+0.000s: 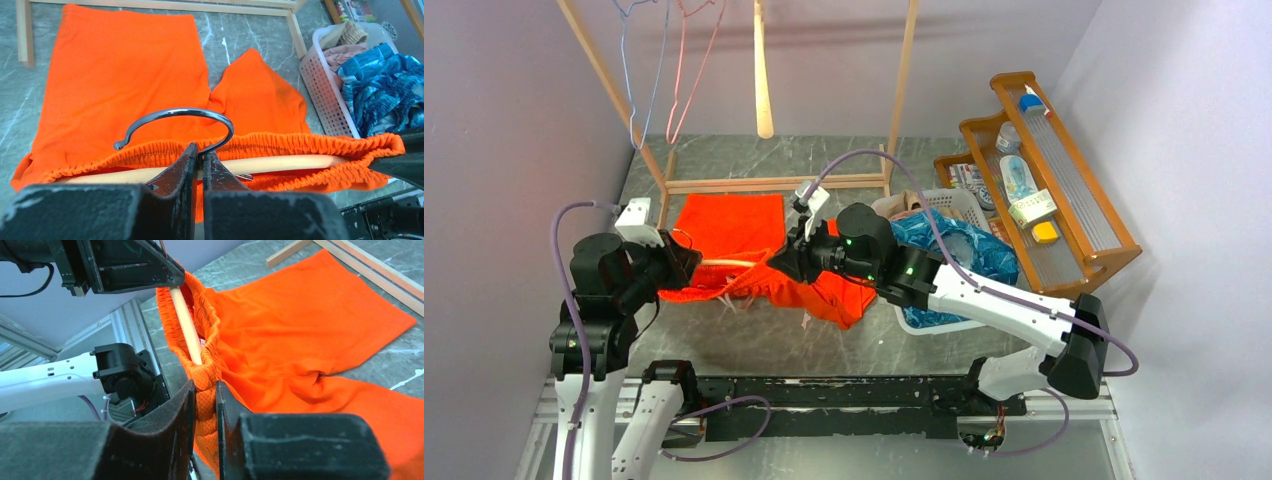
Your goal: Remove the shorts from the hanger
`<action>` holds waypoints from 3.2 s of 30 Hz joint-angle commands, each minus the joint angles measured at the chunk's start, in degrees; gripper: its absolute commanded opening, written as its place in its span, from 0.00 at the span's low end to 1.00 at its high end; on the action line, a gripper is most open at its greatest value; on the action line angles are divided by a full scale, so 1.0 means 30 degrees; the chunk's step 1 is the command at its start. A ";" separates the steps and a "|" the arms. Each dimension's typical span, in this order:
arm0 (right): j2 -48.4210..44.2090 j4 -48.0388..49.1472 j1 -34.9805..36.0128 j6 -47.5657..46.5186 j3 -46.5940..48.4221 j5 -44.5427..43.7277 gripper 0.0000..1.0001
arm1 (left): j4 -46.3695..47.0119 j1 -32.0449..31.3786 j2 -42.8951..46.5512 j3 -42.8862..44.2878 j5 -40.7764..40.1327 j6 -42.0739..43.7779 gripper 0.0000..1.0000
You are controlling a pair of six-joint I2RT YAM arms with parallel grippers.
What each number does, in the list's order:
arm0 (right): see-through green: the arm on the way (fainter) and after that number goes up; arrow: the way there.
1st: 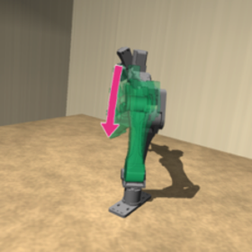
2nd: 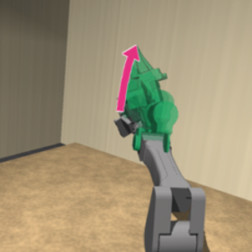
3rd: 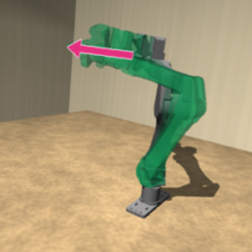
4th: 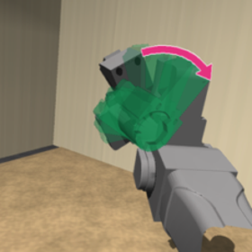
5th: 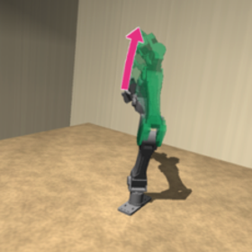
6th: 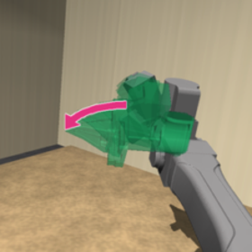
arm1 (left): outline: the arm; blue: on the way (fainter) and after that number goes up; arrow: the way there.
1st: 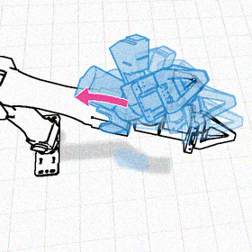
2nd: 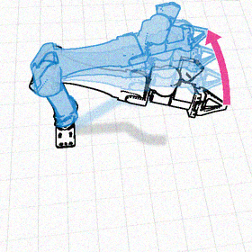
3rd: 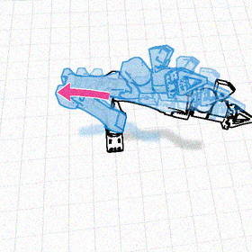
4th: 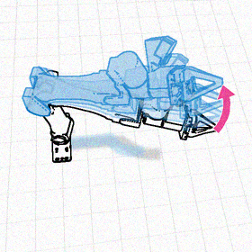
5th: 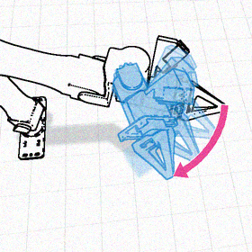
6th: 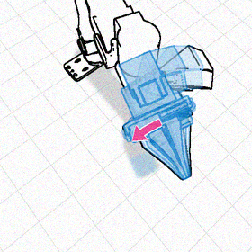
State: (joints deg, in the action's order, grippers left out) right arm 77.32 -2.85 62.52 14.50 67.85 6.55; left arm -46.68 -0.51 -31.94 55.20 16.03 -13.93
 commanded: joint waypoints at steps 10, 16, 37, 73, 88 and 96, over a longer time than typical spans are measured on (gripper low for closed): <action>-0.3413 -0.2859 -0.0562 -0.1395 -0.3340 -0.2413 0.00 | 0.1198 0.0219 0.1873 0.0165 -0.5524 -0.1444 0.07; -0.3373 -0.3141 -0.0560 -0.0519 -0.5038 -0.3021 0.00 | 0.1308 0.0197 0.2002 0.0057 -0.5832 -0.1701 0.07; -0.3557 0.0742 -0.2592 0.0985 -0.8639 0.1717 0.00 | 0.0687 0.0200 0.2928 0.0292 -0.8047 -0.2182 0.07; -0.3718 0.4530 -0.5168 0.0839 -1.2287 0.9292 0.00 | 0.0486 0.0189 0.3348 0.0090 -0.9485 -0.3911 0.07; 0.0718 0.1561 -0.4872 0.1562 -0.7162 0.5026 0.12 | 0.2025 0.0199 0.2138 -0.0520 -0.5808 -0.3423 0.07; -0.1836 -0.0075 -0.4488 0.0359 -0.5967 0.4815 0.59 | 0.2711 0.0181 0.0779 -0.1099 -0.5371 -0.4497 0.07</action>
State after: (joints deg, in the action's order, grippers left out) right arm 77.58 1.04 48.29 18.22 47.48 22.61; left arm -44.64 -0.56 -28.08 52.58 -1.74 -26.15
